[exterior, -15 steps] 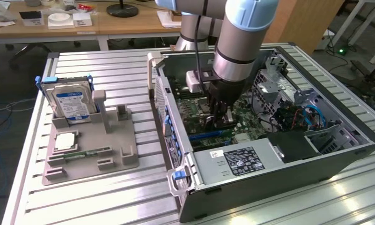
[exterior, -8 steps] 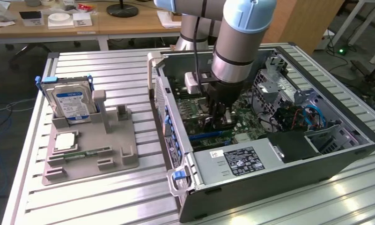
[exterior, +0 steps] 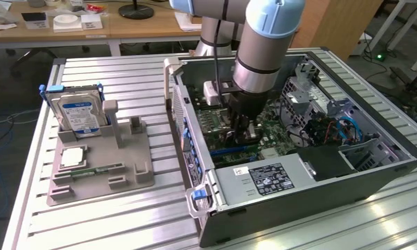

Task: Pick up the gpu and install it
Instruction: 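Insert the gpu into the slot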

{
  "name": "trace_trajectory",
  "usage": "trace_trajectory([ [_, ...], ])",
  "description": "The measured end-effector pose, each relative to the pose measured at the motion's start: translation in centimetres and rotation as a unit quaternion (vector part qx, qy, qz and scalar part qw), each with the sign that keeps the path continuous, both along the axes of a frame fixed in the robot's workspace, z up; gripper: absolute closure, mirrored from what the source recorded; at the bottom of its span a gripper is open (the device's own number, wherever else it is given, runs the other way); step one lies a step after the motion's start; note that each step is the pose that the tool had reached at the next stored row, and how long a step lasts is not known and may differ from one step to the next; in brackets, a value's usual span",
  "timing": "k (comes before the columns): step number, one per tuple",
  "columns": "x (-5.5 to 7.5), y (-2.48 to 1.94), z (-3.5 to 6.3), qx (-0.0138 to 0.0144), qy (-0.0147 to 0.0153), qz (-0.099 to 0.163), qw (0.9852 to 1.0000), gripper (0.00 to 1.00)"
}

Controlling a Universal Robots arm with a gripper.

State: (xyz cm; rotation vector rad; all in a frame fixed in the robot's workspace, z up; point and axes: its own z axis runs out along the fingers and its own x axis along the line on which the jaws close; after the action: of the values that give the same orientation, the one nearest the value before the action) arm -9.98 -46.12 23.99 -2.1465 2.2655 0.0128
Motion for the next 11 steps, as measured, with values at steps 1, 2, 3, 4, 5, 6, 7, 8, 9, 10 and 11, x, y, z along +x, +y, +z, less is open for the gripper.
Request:
trace_trajectory([
  [1,-0.04,0.00,-0.05,0.0001,0.0000,0.000,1.0000,0.72],
  [2,-0.05,0.01,-0.10,0.0001,0.0000,0.000,1.0000,0.72],
  [3,-0.07,0.00,-0.18,0.0000,0.0000,0.000,1.0000,0.72],
  [4,-0.08,0.00,-0.27,-0.0001,0.0001,0.000,1.0000,0.72],
  [5,-0.09,0.00,-0.37,-0.0002,0.0000,0.000,1.0000,0.72],
  [6,-0.10,0.00,-0.44,-0.0001,0.0000,0.000,1.0000,0.72],
  [7,-0.11,0.00,-0.48,-0.0002,0.0001,0.000,1.0000,0.72],
  [8,-0.12,-0.01,-0.49,-0.0003,0.0001,0.000,1.0000,0.72],
  [9,-0.13,0.00,-0.52,-0.0003,0.0001,0.000,1.0000,0.72],
  [10,-0.14,0.00,-0.56,-0.0002,0.0000,0.000,1.0000,0.72],
  [11,-0.14,0.00,-0.59,-0.0002,0.0000,0.000,1.0000,0.72],
])
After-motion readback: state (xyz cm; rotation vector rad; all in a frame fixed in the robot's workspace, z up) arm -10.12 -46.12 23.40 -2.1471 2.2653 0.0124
